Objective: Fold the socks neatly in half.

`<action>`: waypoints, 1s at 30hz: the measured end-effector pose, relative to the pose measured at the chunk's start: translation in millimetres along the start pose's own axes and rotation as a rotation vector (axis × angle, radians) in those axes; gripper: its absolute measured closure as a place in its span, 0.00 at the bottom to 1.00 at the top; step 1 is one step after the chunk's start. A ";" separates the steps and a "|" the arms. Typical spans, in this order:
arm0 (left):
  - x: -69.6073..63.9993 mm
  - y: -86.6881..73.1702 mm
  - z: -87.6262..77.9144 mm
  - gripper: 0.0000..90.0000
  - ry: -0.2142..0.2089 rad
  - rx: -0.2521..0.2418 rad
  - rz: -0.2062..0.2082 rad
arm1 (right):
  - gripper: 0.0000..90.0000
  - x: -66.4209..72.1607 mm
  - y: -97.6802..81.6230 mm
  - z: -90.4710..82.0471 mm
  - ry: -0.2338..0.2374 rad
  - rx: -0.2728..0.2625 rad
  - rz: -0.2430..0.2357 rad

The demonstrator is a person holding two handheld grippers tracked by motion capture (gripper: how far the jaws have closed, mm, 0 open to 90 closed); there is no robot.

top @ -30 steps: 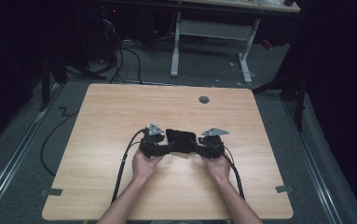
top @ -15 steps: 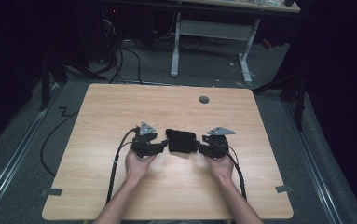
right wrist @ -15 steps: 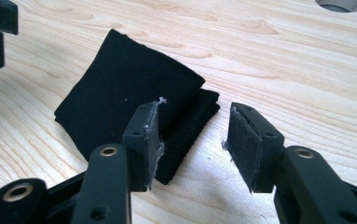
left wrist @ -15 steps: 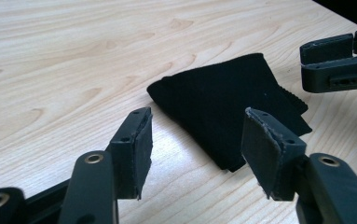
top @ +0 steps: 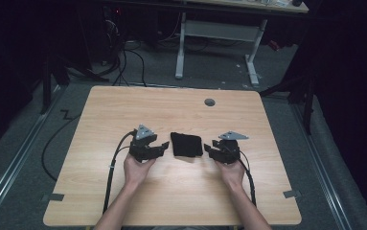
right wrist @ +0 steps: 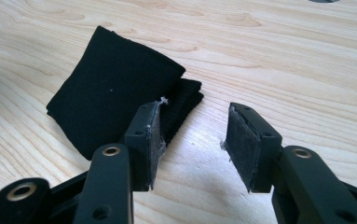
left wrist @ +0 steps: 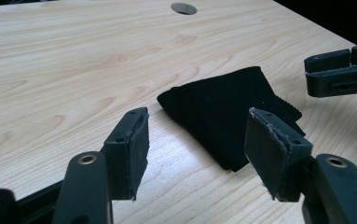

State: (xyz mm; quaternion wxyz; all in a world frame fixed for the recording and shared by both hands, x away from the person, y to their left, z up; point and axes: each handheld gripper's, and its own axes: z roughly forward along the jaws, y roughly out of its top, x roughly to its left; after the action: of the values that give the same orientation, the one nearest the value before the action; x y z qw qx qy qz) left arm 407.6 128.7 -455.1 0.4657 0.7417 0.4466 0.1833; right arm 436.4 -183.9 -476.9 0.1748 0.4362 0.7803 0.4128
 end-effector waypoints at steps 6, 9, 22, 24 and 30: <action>2.8 -1.9 -5.8 0.45 0.012 -0.001 0.005 | 0.63 -0.9 -1.4 -7.2 -0.004 0.007 -0.021; 5.8 -4.7 -9.5 0.45 0.015 -0.007 -0.006 | 0.63 -2.5 -2.2 -10.1 -0.002 0.004 -0.021; 13.1 -13.4 -21.9 0.45 0.049 -0.011 0.007 | 0.62 -7.0 -1.7 -26.1 -0.013 -0.013 -0.040; 15.7 -16.1 -22.5 0.45 0.048 -0.011 -0.004 | 0.62 -8.0 -2.6 -28.5 -0.016 -0.016 -0.039; 20.5 -21.2 -27.2 0.45 0.052 -0.022 -0.026 | 0.61 -17.0 -9.1 -34.2 -0.015 -0.048 0.012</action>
State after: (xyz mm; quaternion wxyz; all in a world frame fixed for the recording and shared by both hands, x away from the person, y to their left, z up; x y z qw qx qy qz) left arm 389.4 163.6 -462.5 0.4643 0.7257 0.4662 0.2012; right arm 419.4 -217.3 -465.3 0.1887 0.4395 0.7663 0.4290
